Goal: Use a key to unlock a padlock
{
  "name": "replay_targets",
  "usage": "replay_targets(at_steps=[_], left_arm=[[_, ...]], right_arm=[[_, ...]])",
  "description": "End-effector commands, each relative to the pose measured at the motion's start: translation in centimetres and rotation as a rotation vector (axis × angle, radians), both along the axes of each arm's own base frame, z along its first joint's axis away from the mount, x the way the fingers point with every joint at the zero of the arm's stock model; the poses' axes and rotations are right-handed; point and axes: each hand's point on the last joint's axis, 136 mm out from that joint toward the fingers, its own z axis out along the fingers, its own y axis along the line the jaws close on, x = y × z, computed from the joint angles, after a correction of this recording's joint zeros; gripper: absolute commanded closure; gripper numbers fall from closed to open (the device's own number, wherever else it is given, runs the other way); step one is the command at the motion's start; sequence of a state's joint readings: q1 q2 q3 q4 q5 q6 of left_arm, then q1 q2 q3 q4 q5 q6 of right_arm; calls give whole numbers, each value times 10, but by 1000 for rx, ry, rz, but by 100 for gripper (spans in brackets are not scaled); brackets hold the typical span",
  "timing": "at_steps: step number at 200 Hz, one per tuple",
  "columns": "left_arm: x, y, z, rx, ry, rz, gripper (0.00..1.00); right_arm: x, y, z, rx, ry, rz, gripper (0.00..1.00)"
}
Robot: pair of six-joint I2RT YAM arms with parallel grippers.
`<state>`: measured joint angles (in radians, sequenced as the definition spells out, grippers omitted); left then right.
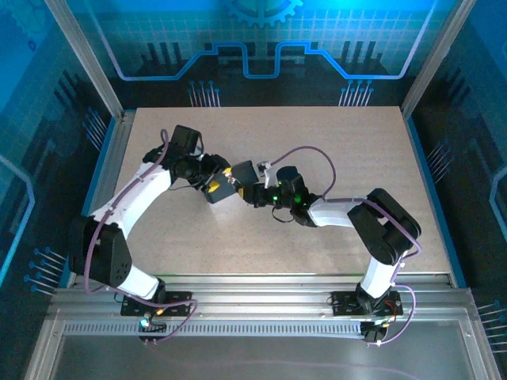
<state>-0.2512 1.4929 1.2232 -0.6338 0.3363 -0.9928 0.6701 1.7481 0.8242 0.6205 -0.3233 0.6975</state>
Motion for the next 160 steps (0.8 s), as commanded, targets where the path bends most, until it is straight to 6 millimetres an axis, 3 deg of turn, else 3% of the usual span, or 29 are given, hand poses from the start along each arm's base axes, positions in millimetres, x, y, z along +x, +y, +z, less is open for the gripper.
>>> replay_targets(at_steps=[1, 40, 48, 103, 160], left_arm=[[-14, 18, -4, 72, 12, -9, 40], [-9, 46, -3, 283, -49, -76, 39], [-8, 48, -5, 308, -51, -99, 39], [-4, 49, -28, 356, -16, -162, 39], [0, 37, -32, 302, -17, -199, 40]], right_arm=[[2, -6, 20, 9, -20, 26, 90], [-5, -11, 26, -33, -18, 66, 90], [-3, -8, 37, -52, -55, 78, 90], [-5, -21, 45, -367, -165, 143, 91], [-6, -26, 57, -639, -271, 215, 91]])
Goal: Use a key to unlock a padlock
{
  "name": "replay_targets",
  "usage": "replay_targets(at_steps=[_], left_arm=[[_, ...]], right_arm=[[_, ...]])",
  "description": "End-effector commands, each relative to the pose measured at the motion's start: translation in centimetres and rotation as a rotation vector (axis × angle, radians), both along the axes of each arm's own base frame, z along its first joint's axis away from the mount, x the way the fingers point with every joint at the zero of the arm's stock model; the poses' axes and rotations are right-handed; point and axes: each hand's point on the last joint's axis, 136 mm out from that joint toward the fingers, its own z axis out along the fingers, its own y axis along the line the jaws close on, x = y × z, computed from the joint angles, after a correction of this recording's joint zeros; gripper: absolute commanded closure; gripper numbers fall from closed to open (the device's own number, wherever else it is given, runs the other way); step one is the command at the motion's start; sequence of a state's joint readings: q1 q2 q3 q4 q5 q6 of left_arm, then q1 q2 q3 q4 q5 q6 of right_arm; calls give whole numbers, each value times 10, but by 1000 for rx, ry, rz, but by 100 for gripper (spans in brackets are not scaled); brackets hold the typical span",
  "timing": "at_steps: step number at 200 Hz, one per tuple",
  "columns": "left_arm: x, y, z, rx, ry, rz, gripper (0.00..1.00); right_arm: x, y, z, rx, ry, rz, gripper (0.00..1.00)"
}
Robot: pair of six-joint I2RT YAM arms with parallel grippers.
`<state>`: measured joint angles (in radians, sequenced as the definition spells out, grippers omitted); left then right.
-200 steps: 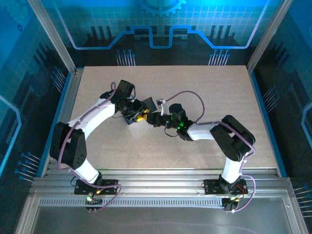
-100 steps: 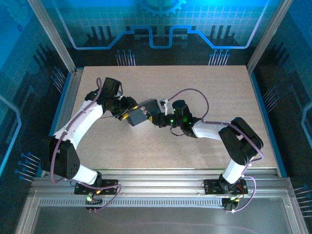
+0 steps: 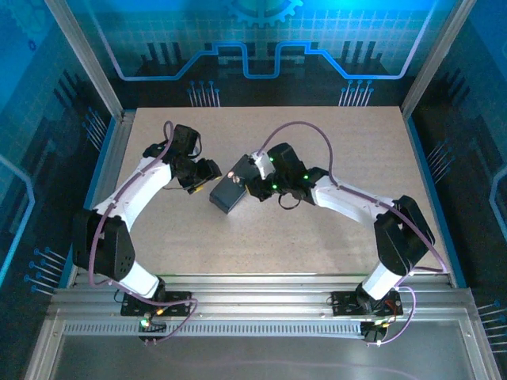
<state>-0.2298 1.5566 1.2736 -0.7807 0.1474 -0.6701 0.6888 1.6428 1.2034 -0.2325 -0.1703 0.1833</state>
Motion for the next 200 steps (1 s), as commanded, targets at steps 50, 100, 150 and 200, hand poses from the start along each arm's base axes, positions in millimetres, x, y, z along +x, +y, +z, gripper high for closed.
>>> replay_targets(at_steps=[50, 100, 150, 200], left_arm=[[-2, -16, -1, -61, 10, -79, 41], [7, -27, 4, -91, -11, -86, 41], [26, -35, 5, -103, -29, -90, 42], [36, -38, 3, -109, -31, -88, 42]], right_arm=[[-6, -12, 17, -214, -70, 85, 87], [-5, -24, 2, -363, -50, 82, 87], [0, -27, -11, -462, -93, 100, 84], [0, -30, -21, -643, -197, 180, 76]])
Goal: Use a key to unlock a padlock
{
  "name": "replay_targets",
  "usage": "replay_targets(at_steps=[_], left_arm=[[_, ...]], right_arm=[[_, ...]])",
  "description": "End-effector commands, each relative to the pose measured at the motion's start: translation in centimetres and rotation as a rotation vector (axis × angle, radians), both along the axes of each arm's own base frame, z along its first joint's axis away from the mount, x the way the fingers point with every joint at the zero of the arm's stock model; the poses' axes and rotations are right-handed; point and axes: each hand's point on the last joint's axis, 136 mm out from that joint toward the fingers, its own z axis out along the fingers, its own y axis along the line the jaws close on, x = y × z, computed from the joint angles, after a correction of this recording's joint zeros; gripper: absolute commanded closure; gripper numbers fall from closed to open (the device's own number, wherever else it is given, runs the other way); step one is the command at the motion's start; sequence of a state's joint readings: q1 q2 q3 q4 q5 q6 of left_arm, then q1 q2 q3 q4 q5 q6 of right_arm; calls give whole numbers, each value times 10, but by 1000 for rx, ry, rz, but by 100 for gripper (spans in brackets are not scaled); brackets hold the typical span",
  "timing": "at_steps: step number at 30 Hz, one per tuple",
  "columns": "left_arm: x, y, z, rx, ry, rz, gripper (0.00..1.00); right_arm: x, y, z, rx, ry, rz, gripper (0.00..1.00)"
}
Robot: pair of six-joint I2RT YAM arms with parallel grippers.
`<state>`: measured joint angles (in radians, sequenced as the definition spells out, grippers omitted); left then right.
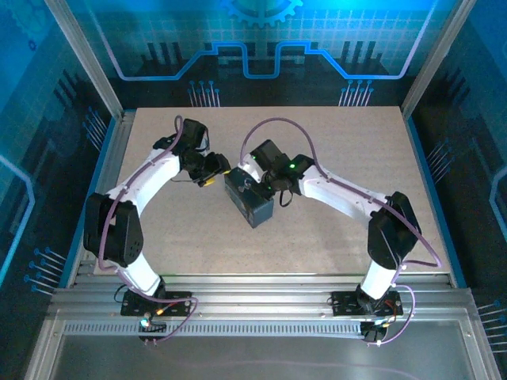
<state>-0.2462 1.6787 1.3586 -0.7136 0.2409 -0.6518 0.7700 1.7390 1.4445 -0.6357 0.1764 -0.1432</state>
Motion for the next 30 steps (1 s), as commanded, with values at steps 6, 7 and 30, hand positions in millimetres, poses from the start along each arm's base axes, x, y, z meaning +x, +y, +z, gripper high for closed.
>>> replay_targets(at_steps=[6, 7, 30], left_arm=[[8, -8, 7, -21, -18, -13, 42], [9, -8, 7, -21, -19, -13, 42], [20, -12, 4, -47, -15, 6, 42]], right_arm=[[-6, -1, -16, -221, -74, 107, 68], [-6, -1, -18, -230, -76, 112, 66], [-14, -6, 74, 467, 156, -1, 52]])
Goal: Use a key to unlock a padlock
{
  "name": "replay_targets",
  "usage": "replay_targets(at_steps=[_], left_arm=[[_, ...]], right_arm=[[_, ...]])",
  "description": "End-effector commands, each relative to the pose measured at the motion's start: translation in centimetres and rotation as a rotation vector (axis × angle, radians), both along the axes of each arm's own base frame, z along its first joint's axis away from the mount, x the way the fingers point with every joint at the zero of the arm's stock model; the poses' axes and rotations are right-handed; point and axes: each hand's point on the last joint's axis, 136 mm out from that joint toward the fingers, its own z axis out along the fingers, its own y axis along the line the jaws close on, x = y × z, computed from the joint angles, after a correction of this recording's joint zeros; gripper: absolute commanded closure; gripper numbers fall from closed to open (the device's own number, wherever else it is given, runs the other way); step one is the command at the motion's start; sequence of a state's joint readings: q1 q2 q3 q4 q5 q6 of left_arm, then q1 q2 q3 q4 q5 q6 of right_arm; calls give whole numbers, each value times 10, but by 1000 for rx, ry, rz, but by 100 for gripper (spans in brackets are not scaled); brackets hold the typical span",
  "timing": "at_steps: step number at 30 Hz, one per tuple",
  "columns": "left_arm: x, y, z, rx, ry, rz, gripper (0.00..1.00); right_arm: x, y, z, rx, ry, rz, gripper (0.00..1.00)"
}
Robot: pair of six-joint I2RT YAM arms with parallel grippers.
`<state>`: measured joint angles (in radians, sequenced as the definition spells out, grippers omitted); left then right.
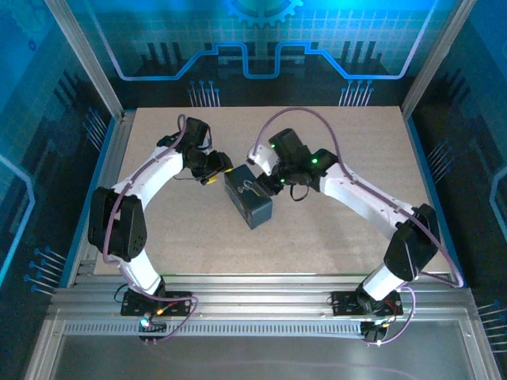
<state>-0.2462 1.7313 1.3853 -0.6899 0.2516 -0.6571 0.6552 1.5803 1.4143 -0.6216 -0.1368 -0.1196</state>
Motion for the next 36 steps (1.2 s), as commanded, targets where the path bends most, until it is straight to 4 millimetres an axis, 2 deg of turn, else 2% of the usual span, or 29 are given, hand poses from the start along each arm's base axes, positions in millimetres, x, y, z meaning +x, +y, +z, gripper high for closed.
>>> replay_targets(at_steps=[1, 4, 8, 18, 26, 30, 36], left_arm=[[9, -7, 13, -36, -22, 7, 42], [10, -8, 15, -38, -27, 6, 42], [10, -8, 15, -40, -27, 10, 42], [10, -9, 17, -43, -30, 8, 42], [10, -9, 15, -47, -27, 11, 42], [10, -9, 15, -49, -26, 11, 42], [9, -9, 15, -47, -26, 11, 42]], right_arm=[[6, -5, 16, 216, 125, -87, 52], [19, -12, 14, 311, 211, -167, 53], [18, -2, 4, 374, 312, -175, 54], [13, 0, -54, 167, 324, -208, 58], [8, -8, -78, 58, 304, -225, 56], [8, -9, -82, 49, 303, -229, 55], [10, -4, -65, 120, 288, -222, 51]])
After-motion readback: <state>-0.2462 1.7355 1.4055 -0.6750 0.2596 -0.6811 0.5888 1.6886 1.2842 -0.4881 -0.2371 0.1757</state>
